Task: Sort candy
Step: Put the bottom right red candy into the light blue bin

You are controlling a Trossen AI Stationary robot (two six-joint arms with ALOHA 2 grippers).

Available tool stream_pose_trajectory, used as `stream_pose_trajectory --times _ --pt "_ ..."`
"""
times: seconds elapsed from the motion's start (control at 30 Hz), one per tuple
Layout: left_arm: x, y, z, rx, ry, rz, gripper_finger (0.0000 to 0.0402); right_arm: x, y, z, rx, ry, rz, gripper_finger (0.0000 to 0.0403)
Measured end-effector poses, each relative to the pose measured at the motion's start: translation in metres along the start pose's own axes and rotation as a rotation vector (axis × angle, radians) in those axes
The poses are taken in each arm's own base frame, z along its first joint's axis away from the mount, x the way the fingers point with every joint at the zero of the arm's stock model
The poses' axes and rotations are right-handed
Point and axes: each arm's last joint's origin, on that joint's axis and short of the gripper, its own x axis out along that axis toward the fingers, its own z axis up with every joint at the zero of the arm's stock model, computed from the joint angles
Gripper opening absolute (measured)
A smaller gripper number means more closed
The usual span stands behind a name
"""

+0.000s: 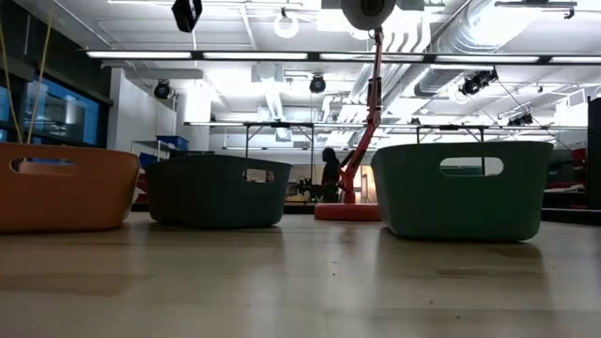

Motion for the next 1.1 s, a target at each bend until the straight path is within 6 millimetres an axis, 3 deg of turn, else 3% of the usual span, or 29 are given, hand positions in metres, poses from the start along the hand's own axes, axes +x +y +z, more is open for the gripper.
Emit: stream_pose_trajectory --times 0.17,0.47,0.63,0.87,0.93,1.03,1.1 --pt "0.000 0.000 0.001 -0.029 0.027 -0.085 0.0000 0.033 -0.007 -0.007 0.061 0.029 -0.046 0.0042" --pt "0.000 -0.001 0.000 -0.037 0.038 -0.109 0.0000 0.073 -0.014 -0.004 0.053 0.042 -0.161 0.0197" --pt "0.000 -0.001 0.000 -0.037 0.038 -0.109 0.0000 0.086 -0.027 0.000 0.251 0.019 -0.321 0.0225" --pt "0.000 0.000 0.000 -0.036 0.044 -0.106 0.0000 0.109 -0.027 0.003 0.225 0.110 -0.341 0.0197" --pt "0.000 0.000 0.000 -0.036 0.044 -0.106 0.0000 0.110 -0.028 0.004 0.211 0.114 -0.354 0.0156" --pt "0.000 0.000 0.000 -0.036 0.044 -0.106 0.0000 0.103 -0.027 0.004 0.180 0.076 -0.330 0.0052" --pt "0.000 0.000 0.000 -0.036 0.043 -0.105 0.0000 0.092 -0.024 0.005 0.156 0.015 -0.294 0.0024"
